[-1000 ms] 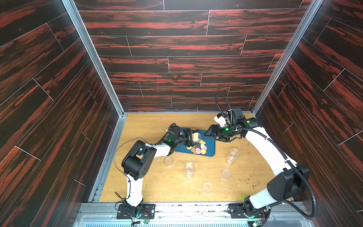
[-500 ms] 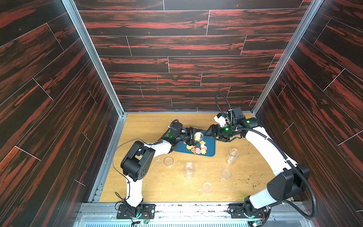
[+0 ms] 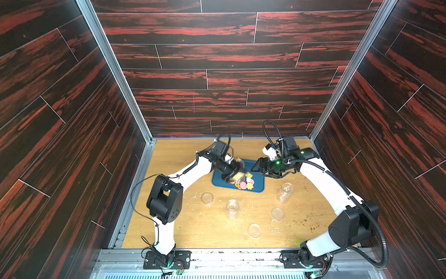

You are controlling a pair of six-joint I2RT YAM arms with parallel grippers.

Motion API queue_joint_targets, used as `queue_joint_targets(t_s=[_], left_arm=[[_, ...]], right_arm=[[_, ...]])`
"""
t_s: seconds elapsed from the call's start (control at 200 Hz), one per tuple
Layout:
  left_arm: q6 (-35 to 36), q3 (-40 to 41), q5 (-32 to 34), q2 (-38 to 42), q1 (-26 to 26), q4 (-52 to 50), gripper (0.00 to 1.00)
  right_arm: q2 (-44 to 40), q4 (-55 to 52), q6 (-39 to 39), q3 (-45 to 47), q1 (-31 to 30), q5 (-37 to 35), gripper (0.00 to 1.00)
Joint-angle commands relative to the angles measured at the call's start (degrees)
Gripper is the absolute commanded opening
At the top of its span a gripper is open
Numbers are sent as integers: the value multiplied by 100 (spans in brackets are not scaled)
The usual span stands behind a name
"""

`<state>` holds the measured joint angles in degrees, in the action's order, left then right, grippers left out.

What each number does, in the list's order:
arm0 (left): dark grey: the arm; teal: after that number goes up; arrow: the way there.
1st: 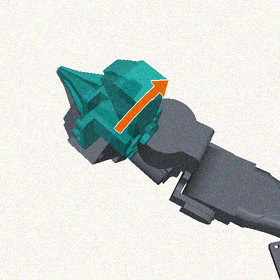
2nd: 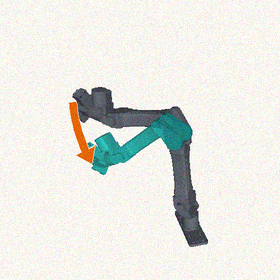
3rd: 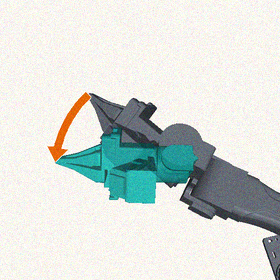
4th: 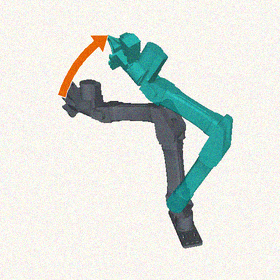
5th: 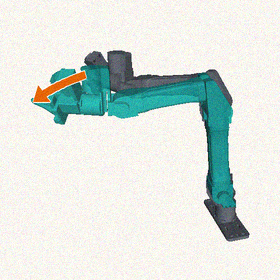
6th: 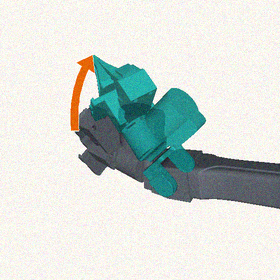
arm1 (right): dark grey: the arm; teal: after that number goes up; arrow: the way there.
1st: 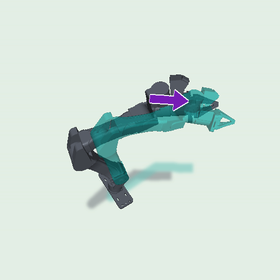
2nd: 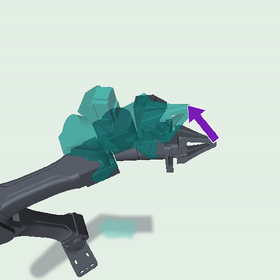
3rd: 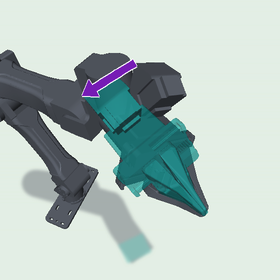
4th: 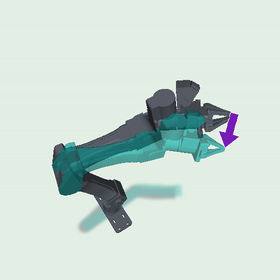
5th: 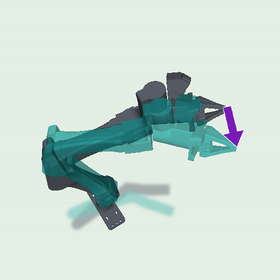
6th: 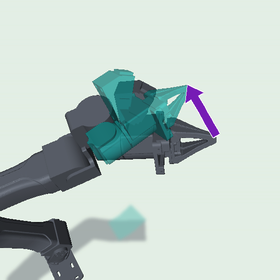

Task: Pour the cookies out of the jar
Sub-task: Pour the cookies in the jar onto the tray.

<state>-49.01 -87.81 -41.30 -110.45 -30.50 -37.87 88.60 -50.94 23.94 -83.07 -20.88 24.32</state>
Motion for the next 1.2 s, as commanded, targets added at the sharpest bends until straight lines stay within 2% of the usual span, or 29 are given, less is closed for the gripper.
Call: queue_joint_targets(t_s=[0.0, 0.09, 0.195, 0.281, 0.406, 0.531, 0.606, 0.792, 0.962, 1.192], left_arm=[[1557, 2, 452, 131, -8, -1595, 63], [2478, -286, 1034, 156, -12, -2282, 63], [3553, -877, 2147, 89, -17, -3036, 63], [4061, -1277, 2544, 51, -26, -3148, 62], [4690, -1494, 2778, 55, -85, -3036, 61], [5106, -1534, 2663, 35, -164, -2935, 61], [5249, -1579, 2319, 63, -208, -2963, 61], [5297, -1581, 1827, 241, -306, -2719, 61], [5280, -1492, 1901, 345, -356, -2615, 61], [5219, -1466, 1698, 373, -356, -2545, 61]], right_arm=[[-196, -118, -112, -146, -21, -56, 82], [-151, -144, -147, -232, -21, -78, 82], [-57, -210, -160, -373, -21, -78, 82], [24, -219, -96, -478, -26, 50, 82], [126, -204, -6, -618, -21, 284, 82], [249, -171, 29, -628, -21, 623, 82], [306, -106, -32, -610, -21, 760, 82], [585, 102, -280, -461, -21, 1081, 79], [768, 559, 41, -294, -21, 1698, 76], [876, 666, 38, -99, -74, 1784, 74]])
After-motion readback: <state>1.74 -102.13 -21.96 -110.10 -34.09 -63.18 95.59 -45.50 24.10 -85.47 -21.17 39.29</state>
